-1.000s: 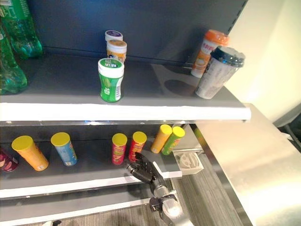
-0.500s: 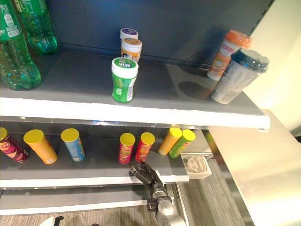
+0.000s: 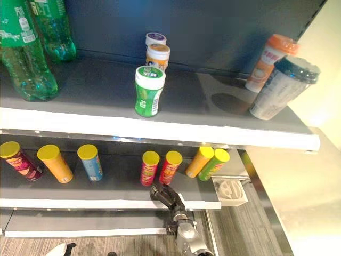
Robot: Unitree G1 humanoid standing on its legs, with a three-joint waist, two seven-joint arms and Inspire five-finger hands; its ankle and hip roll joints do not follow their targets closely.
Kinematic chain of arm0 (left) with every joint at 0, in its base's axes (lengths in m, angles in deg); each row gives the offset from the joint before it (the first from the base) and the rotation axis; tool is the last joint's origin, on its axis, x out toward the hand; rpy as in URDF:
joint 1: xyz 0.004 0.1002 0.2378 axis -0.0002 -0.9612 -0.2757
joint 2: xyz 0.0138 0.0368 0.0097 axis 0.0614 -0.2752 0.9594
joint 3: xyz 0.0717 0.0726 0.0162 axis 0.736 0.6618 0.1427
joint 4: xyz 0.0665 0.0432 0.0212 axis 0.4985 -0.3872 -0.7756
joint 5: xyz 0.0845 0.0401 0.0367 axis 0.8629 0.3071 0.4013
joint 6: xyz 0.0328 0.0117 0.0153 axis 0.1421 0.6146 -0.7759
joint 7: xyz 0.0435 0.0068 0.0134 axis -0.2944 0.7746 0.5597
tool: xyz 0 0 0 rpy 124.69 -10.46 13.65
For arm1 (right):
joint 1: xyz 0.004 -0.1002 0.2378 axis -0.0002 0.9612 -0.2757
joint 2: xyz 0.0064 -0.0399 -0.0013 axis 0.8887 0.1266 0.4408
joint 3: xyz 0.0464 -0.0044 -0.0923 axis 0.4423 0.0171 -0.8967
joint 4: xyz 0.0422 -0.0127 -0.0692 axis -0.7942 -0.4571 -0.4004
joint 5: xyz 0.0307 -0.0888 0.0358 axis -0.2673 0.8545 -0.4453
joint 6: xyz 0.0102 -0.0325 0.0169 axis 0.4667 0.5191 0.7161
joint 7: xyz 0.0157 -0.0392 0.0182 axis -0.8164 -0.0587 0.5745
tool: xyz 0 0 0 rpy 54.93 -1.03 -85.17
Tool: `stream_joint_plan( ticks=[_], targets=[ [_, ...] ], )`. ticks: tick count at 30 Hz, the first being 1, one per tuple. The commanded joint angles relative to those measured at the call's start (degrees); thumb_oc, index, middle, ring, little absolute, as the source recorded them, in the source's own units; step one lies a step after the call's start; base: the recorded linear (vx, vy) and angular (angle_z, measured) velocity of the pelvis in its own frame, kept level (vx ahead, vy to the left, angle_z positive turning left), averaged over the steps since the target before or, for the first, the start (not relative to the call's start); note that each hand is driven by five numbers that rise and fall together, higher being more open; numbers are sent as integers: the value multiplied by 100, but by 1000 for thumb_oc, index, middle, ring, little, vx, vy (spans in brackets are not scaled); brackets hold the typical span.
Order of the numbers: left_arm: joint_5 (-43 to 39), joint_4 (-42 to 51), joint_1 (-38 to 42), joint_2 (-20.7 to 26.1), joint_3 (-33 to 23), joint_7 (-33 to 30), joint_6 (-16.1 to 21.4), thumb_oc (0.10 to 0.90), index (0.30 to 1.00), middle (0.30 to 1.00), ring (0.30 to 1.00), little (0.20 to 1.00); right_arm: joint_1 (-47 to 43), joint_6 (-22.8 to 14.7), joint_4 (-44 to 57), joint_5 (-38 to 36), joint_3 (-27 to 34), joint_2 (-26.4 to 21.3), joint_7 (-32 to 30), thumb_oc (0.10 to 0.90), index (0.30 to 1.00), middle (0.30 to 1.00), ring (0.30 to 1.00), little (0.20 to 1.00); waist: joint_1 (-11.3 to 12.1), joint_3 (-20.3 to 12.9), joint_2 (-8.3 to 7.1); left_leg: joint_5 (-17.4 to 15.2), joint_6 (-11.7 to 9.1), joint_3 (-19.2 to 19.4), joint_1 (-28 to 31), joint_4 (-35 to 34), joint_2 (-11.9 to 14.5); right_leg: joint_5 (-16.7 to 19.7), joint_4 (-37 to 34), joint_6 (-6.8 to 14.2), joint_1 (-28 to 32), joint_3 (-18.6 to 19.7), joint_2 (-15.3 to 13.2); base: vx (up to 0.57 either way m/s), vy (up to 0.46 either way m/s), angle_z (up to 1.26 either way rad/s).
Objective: Put the goods on the table back onto the shelves and tidy them up.
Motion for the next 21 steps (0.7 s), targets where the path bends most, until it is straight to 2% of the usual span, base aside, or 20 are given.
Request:
stream_joint_plan(
  ticks=[1,13,21],
  targets=[
    [74,-237,316,179,220,-126,23,800,900,900,900,900,-715,-368,-29,-187,203,321,-93,800,900,900,900,900,214,2,-249,-317,-40,-39,-133,18,48,1628,0,483,-182,-22,-737,0,0,0],
    [48,-233,382,228,362,-99,50,800,900,900,900,900,-1226,-284,-945,-408,554,554,-252,800,900,900,900,900,445,13,-227,-326,-10,-187,-204,18,-18,1697,0,483,-112,-230,-795,26,6,10],
    [11,-141,445,271,584,-64,108,800,900,900,900,900,-1801,-250,-1601,-669,957,662,-389,800,900,900,900,900,676,37,-149,-282,9,-353,-383,18,-70,1723,-37,483,-100,-425,-821,12,12,7]
  ],
)
